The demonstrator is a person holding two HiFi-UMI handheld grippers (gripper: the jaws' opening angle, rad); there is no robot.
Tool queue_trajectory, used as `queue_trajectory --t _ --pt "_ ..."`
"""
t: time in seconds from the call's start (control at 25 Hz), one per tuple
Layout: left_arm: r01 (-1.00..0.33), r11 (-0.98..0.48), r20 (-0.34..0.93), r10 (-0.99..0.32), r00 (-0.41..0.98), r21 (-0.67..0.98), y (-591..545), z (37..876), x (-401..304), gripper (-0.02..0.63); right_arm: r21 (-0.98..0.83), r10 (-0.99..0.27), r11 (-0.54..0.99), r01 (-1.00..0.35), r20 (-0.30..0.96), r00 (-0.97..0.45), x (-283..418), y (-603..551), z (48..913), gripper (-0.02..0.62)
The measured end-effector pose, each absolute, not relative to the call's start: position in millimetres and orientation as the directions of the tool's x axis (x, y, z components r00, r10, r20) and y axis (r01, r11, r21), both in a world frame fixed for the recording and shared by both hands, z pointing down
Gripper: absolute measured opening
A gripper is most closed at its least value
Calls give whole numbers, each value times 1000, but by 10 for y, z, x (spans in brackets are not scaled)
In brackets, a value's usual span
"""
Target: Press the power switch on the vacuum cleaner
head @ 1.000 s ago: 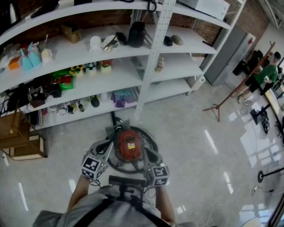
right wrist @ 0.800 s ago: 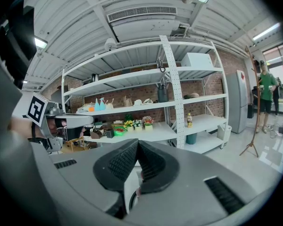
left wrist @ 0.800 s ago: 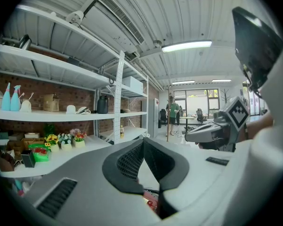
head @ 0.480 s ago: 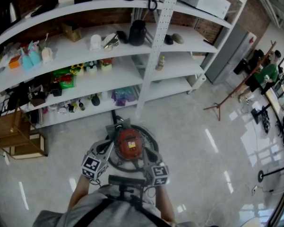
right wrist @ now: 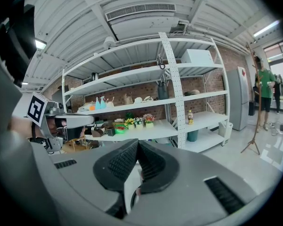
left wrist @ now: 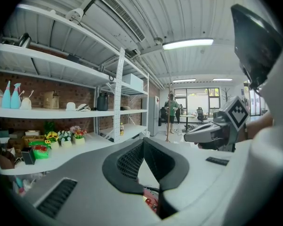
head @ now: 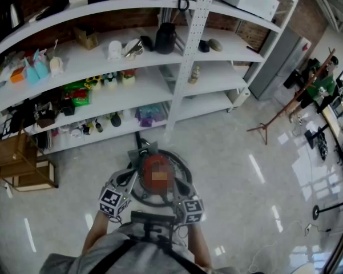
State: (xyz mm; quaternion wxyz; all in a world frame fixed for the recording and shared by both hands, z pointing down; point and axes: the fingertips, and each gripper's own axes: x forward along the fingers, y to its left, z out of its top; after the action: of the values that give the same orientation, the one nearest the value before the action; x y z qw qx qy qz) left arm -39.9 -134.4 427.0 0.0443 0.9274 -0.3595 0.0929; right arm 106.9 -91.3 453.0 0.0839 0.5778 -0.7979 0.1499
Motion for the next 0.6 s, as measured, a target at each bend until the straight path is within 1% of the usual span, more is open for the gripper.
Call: queue_trajectory --t 0.16,0.44,0.6 --pt "-664 -748 219 -646 731 8 -1330 4361 -341 8 -146 -895 286 -947 312 -318 1119 -917 4559 9" --pt "-670 -742 221 -652 726 11 -1388 4290 -243 8 -160 -889 294 -942 316 -331 1175 -971 4593 9" --pt "-671 -741 227 -652 723 8 -1426 4311 -209 8 -180 -890 299 -937 302 -343 1197 -1012 4572 11"
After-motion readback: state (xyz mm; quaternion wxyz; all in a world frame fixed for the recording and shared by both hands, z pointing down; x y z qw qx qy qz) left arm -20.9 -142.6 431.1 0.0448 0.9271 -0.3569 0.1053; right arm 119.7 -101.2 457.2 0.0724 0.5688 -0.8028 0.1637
